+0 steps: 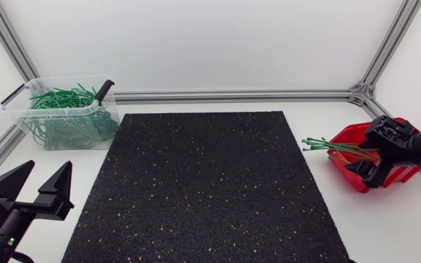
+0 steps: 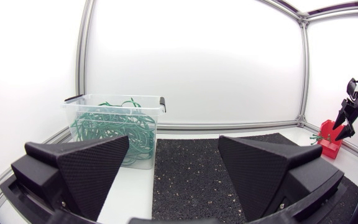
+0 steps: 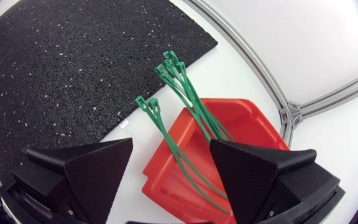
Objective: Take a green cable tie from the red box, thread the tail through the head to close it, then place it in the transparent bin on the left.
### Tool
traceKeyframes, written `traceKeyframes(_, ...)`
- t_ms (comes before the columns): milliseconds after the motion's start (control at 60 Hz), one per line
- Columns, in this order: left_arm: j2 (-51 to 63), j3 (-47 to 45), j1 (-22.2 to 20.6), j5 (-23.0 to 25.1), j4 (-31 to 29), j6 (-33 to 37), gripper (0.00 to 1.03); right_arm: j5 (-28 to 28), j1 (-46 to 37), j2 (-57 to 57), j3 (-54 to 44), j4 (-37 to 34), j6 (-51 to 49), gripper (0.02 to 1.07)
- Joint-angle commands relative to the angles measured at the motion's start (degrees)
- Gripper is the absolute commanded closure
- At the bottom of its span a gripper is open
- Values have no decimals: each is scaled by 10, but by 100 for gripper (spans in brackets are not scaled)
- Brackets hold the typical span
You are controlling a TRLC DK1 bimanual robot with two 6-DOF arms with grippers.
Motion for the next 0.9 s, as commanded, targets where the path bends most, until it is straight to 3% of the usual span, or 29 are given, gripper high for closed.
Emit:
traceKeyframes(0, -3, -24, 0, 4, -2, -9, 3, 4, 12, 9, -20, 21, -14, 26)
traceKeyframes(200, -3, -24, 1, 4, -2, -9, 3, 7, 35, 10, -36, 68, 6, 38)
traceKeyframes(450, -3, -24, 4, 4, -2, -9, 3, 17, 44, 25, -46, 118, 15, 61)
traceKeyframes(883, -3, -24, 3, 4, -3, -9, 3, 17, 14, 47, -61, 159, -7, 61)
